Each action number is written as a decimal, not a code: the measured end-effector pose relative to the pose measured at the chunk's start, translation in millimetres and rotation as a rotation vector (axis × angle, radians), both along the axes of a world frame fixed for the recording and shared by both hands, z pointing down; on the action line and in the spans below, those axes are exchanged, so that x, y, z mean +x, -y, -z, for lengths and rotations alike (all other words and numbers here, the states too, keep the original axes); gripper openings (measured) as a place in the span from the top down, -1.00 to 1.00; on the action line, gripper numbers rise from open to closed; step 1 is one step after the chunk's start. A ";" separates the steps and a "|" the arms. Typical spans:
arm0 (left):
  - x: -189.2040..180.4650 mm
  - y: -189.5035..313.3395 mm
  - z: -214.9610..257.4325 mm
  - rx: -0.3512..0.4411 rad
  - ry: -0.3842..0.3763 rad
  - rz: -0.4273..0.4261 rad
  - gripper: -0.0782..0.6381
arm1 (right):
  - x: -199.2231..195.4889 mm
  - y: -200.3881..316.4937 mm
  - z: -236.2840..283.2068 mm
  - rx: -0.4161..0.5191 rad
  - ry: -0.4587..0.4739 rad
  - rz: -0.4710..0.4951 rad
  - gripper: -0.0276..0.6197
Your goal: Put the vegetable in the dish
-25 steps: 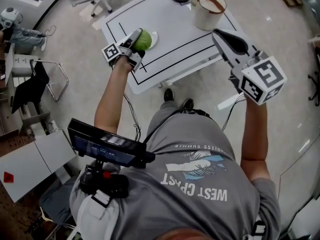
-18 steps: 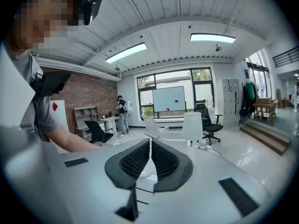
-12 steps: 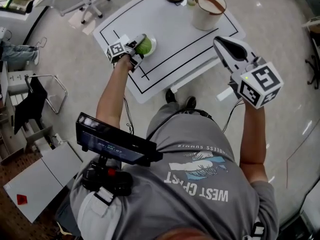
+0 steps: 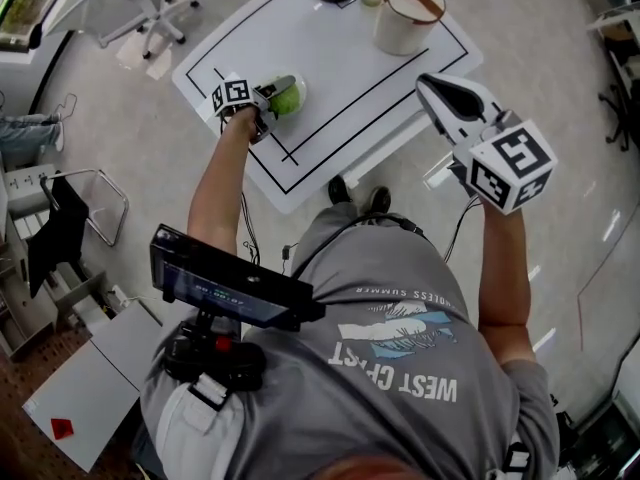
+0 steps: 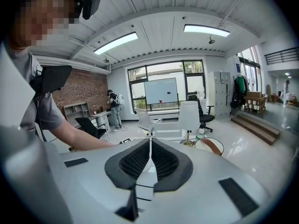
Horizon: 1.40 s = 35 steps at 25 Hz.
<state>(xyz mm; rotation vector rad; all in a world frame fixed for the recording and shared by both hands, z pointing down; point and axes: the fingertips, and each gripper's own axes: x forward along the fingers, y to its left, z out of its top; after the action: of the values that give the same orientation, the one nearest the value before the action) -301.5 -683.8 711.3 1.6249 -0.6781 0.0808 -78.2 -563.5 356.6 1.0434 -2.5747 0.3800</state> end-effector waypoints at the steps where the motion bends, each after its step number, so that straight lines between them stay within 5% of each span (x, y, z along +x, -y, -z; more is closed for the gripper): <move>1: -0.3 -0.2 -2.0 0.004 0.021 -0.024 -0.09 | -1.9 0.2 -0.6 -0.003 -0.003 -0.002 0.89; 9: -0.2 10.1 -0.1 0.111 0.168 -0.180 -0.10 | -15.2 3.6 -4.5 -0.020 -0.017 -0.011 0.89; 16: -8.7 21.3 -0.2 0.328 0.476 -0.337 -0.38 | -19.9 10.8 -8.9 -0.027 -0.012 -0.011 0.89; 29: -21.5 24.4 15.0 0.554 0.718 -0.192 -0.56 | -28.1 21.1 -15.3 -0.048 -0.010 0.032 0.89; 35: -29.5 21.8 117.5 0.725 0.632 0.051 -0.56 | -29.1 7.5 4.3 0.018 0.038 0.079 0.89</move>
<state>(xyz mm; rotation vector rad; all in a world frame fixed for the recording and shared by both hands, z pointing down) -331.0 -705.6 593.7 2.2997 -1.3398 0.3540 -107.3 -571.0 352.2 0.9461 -2.6483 0.3611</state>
